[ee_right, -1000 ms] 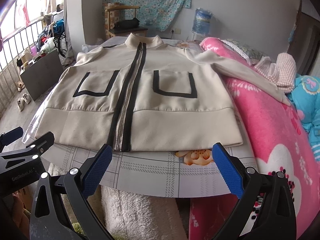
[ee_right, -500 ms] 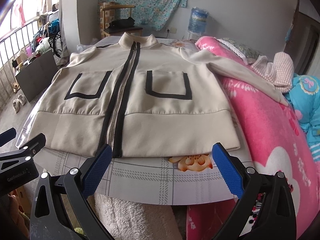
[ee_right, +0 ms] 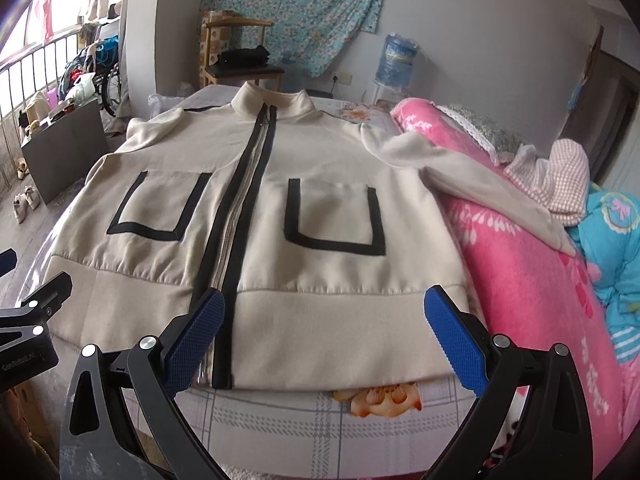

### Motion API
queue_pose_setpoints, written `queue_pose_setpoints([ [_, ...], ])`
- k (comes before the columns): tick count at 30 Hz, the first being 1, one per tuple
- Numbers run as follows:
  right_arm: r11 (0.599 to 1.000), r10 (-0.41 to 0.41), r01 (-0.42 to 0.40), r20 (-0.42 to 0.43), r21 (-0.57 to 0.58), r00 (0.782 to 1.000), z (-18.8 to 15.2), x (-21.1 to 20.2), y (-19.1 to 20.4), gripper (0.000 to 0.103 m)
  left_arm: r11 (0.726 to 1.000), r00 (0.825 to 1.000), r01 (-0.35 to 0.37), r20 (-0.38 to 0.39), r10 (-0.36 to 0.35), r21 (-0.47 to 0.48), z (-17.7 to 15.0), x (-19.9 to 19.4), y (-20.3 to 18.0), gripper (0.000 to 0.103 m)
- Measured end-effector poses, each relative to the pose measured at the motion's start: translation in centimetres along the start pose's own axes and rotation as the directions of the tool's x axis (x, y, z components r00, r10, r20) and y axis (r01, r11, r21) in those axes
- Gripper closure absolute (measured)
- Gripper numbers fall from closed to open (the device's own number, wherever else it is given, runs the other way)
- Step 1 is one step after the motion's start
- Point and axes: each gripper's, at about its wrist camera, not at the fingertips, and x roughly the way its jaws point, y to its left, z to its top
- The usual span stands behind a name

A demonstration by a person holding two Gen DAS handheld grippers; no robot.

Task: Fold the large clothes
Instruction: 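Grasp the cream jacket's sleeve cuff with the left tool and lift it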

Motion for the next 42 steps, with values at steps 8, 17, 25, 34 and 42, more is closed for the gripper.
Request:
queue_pose_setpoints([
  [8,0.989,0.13,-0.125,0.059,-0.082,0.99,5.6,3.4,2.6,0.008,0.99,0.993,0.102,0.077,-0.095,-0.096,4.2,2.8,6.5,0.006],
  [17,0.931,0.348,-0.342,0.032,-0.129,0.937,10.6,9.3,7.7,0.008,0.994,0.991,0.051,0.131,-0.037,-0.098,9.1,6.4,14.0,0.006],
  [25,0.895,0.427,-0.43,-0.053,-0.119,0.903,12.3,12.1,11.4,0.008,0.906,0.98,0.197,0.047,-0.193,-0.374,11.5,13.7,21.4,0.006],
  [34,0.887,0.424,-0.439,-0.125,-0.142,0.897,12.6,14.5,13.2,0.008,0.408,0.818,0.287,0.0,-0.575,-0.867,5.9,26.6,30.1,0.006],
  [42,0.898,0.392,-0.414,-0.156,-0.147,0.907,13.1,15.8,14.4,0.008,-0.077,0.653,0.093,0.119,-0.748,-0.993,-0.4,35.5,31.3,0.006],
])
